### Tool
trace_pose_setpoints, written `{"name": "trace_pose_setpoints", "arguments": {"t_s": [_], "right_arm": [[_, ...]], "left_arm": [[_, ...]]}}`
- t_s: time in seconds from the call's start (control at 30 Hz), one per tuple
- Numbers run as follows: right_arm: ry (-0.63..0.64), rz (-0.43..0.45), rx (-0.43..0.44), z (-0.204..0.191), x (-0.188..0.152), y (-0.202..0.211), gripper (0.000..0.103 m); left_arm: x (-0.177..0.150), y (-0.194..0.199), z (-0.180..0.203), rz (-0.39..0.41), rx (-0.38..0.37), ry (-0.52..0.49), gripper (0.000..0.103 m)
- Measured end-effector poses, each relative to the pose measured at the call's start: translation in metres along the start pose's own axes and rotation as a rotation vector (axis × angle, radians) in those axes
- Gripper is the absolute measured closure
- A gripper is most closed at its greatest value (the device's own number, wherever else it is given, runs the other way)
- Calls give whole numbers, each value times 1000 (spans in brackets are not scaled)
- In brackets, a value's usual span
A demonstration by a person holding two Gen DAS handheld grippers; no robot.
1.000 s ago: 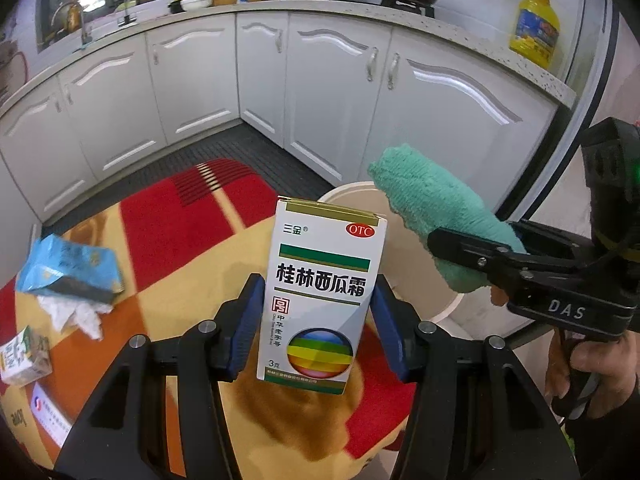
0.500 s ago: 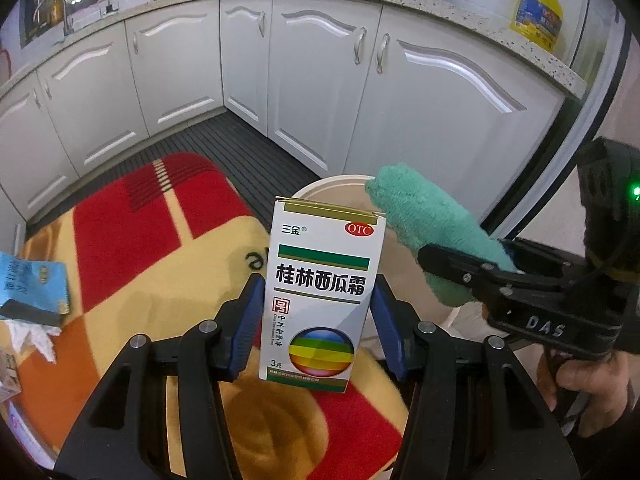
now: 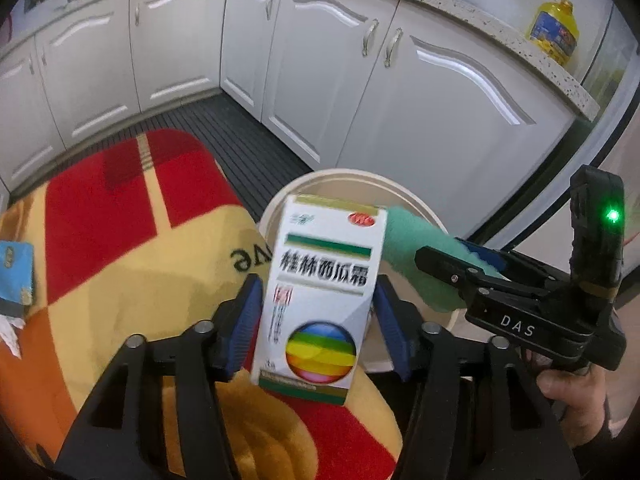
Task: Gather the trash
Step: 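Carry the medicine box and teal towel to the white bucket and release both, then move both open grippers back over the remaining trash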
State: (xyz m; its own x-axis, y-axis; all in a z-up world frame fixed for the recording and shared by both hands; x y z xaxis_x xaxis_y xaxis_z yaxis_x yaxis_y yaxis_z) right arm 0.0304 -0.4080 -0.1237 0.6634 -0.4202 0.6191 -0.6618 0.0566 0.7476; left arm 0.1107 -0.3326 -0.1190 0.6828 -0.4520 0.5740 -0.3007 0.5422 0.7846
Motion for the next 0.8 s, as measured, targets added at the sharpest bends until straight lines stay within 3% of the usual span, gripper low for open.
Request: {"name": "trace_pose_setpoints", "arguments": {"t_s": [0.17, 0.37, 0.8], "right_arm": [[-5, 0, 9, -2, -2, 2, 49], [-5, 8, 12, -6, -4, 8, 40], [58, 9, 54, -44, -13, 17, 38]], "left_arm": [[-3, 0, -2, -5, -11, 9, 39], [-7, 8, -7, 5, -3, 7, 39], [-25, 55, -36, 93, 114, 22, 39]]}}
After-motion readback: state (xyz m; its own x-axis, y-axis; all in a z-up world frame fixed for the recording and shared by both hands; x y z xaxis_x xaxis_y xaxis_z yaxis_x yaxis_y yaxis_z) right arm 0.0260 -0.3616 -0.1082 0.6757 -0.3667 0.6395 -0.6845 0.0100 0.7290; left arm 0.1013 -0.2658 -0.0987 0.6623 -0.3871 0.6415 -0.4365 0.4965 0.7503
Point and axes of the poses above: each gripper's, at about its wrist camera, not at the fingertips, and y roughly against the way its jaws point, z to its right, x to its top, the point moved 4 cm from there along -y, roughly the way its jaws point, and after that the axes turned 1 degree about z, right-handed, at the moved point
